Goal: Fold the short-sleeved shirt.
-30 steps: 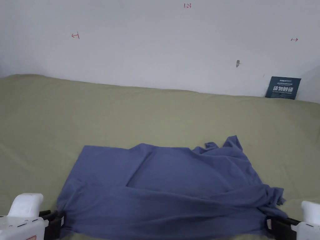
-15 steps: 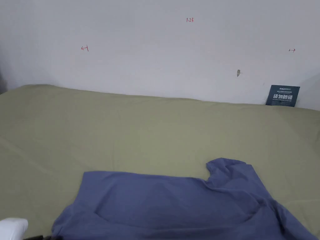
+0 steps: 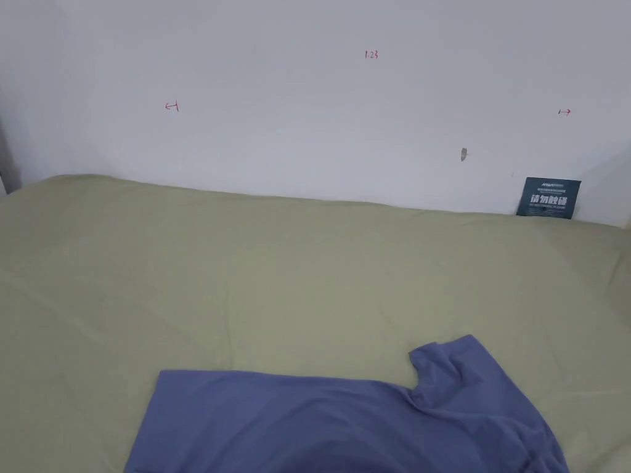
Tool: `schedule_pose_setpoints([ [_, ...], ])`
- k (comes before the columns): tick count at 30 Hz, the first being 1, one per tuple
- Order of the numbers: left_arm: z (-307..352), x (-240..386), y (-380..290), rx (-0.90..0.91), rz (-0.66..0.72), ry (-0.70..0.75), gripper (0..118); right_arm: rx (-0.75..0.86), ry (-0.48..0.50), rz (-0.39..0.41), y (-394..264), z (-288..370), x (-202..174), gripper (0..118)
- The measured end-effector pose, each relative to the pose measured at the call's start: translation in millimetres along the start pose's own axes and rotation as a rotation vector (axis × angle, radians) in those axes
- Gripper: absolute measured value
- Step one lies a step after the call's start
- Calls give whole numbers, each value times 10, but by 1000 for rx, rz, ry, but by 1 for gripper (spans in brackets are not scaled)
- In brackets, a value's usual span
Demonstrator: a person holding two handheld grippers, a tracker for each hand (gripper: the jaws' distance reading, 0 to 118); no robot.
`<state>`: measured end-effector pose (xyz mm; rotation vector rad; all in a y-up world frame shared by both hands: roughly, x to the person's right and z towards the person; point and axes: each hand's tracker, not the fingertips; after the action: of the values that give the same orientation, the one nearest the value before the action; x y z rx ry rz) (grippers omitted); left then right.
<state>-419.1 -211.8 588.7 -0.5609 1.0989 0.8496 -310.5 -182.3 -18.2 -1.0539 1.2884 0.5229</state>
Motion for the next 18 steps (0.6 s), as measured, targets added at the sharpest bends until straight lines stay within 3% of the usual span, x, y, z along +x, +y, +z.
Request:
schedule_pose_setpoints([
  [1,2,12,15,-13,-9,1,15,-3,19,-5,4,19,13,12],
  [2,34,37,35,-25,-13,5,41,-10,50,-22,13,64,13,24],
  [3,89,67,49,-35,-18,15,64,17,72,-53,-1,165,13,46],
  [4,179,134,48,-24,-23,33,77,41,74,-59,-9,271,6,70],
  [5,300,190,54,8,-27,34,79,97,63,-59,-57,454,24,78],
  [7,617,386,104,137,-85,12,79,284,57,14,-82,776,-80,78],
  [8,780,576,136,221,-116,30,79,372,36,48,-77,924,-154,74],
  [11,1067,1008,283,462,-182,94,78,663,-63,175,8,1193,-491,76],
  [15,1111,1380,469,775,-219,202,74,862,-126,222,140,1220,-823,73],
  [16,1055,1322,514,800,-212,222,70,861,-130,231,178,1199,-886,65],
  [17,1031,1355,591,783,-203,202,53,852,-137,249,229,1138,-959,41],
  [18,1003,1367,685,761,-200,179,25,851,-144,267,267,1094,-1031,10],
])
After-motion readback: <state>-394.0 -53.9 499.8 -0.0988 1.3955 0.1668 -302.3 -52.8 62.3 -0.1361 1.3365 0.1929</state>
